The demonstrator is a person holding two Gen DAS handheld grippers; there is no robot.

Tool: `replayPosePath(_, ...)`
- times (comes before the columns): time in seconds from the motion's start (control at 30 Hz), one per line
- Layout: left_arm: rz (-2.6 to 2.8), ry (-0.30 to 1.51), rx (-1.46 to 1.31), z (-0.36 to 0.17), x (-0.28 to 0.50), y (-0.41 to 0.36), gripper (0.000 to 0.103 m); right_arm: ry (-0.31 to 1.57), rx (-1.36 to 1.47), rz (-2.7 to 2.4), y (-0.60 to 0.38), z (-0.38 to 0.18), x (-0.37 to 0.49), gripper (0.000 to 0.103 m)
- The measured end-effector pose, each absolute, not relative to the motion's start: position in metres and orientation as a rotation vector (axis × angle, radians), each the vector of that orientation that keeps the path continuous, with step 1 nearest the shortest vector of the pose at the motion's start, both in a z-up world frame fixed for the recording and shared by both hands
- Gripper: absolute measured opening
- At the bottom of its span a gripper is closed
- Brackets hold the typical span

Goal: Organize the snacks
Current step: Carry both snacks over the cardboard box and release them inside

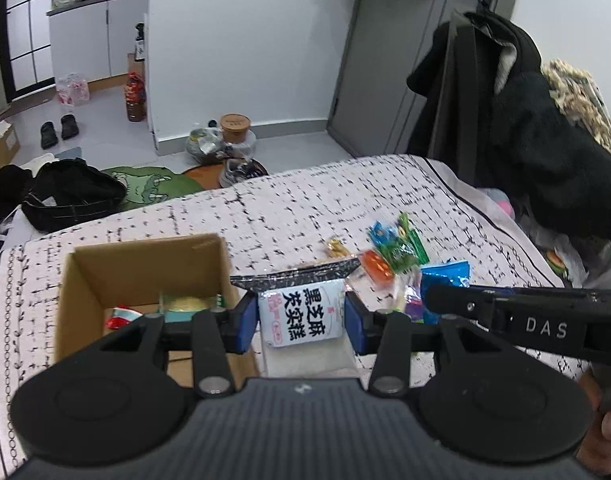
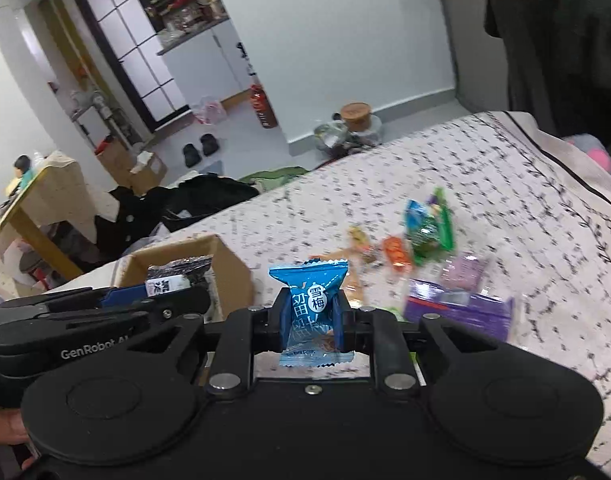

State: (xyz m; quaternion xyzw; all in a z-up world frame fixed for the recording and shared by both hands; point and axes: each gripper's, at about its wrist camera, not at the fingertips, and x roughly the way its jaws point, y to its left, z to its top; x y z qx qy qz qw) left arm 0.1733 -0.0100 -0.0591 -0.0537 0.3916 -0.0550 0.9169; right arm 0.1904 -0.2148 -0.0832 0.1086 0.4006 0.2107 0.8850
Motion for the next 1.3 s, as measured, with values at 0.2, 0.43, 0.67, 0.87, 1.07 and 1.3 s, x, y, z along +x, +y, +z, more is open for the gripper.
replayPosePath(0.2,-0.069,0.793,-0.118,-0.053,0.165,0.008,0.044,0.814,0.215,0.473,-0.194,-0.075,0.188,0.020)
replayPosePath(0.43,-0.023,0.785,-0.123,-0.048,0.155,0.030,0.044,0.805,0.210,0.514,-0.170,-0.071,0.188,0.020)
replayPosePath(0.67,0.045,0.788,-0.149,-0.053,0.152,0.059,0.044,0.801,0.205,0.546,-0.146,-0.070,0.190,0.020)
replayPosePath(0.87,0.090,0.807,-0.163,-0.066,0.158,0.080,0.044,0.808,0.191,0.565,-0.124,-0.075,0.195,0.020)
replayPosePath(1.07,0.106,0.837,-0.161,-0.083,0.165,0.091,0.044,0.829,0.175,0.575,-0.107,-0.084,0.201,0.020)
replayPosePath(1.3,0.130,0.820,-0.179,-0.090,0.167,0.096,0.046,0.852,0.170,0.585,-0.092,-0.092,0.207,0.020)
